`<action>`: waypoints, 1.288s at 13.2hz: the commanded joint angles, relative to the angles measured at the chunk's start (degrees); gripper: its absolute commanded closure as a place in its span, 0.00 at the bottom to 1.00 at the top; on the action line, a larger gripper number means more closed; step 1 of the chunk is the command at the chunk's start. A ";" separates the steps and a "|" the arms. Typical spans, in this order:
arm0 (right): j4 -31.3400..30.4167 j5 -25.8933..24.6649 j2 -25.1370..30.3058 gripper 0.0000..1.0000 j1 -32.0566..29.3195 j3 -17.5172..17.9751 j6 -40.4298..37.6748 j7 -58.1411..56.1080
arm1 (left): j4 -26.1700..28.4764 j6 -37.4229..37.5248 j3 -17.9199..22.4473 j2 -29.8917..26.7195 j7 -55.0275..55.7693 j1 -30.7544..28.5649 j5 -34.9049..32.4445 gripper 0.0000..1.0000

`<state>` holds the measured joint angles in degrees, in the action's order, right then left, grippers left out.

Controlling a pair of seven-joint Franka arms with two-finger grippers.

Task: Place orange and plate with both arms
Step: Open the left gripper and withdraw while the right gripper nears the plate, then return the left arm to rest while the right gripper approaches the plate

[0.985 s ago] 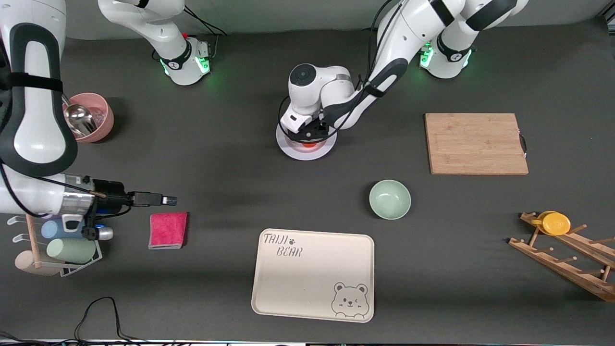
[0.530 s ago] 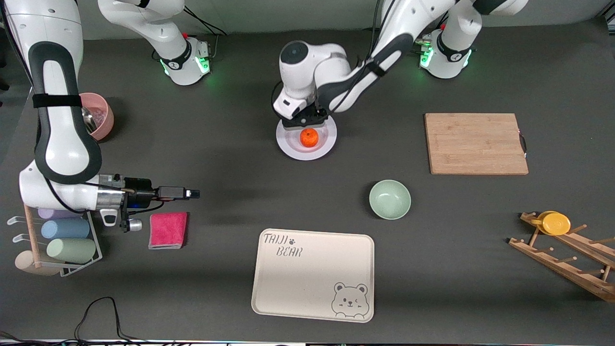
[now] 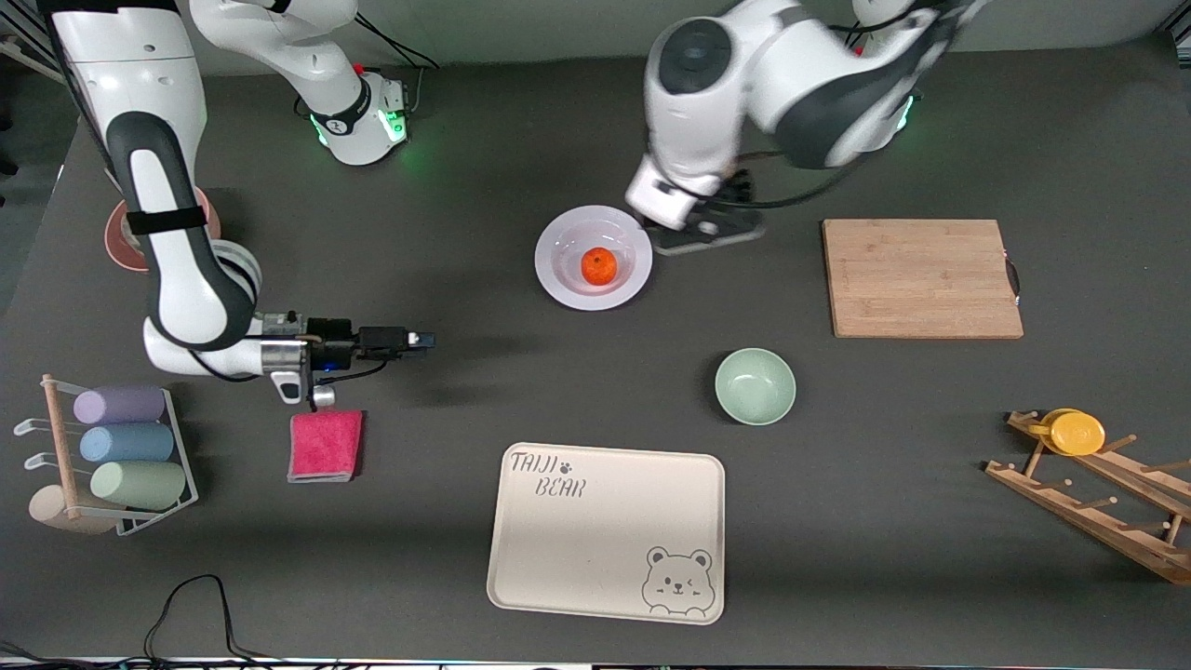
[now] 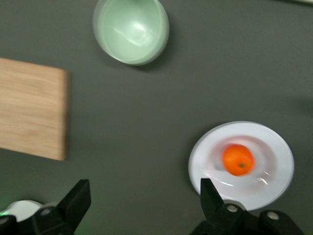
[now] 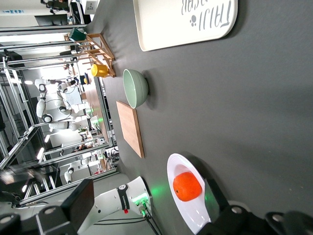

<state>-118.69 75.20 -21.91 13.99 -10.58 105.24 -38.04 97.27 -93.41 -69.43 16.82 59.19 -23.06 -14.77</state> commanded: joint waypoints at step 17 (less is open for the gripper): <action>-21.58 31.83 -3.56 0.00 16.49 0.57 0.61 -44.13 | -13.45 6.32 43.24 -12.58 -43.86 0.59 14.40 0.00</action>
<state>-139.67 102.55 -23.39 27.86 -9.83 109.03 -78.70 79.22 -84.65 -43.64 11.70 22.73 -34.39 -4.75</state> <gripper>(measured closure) 0.000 0.000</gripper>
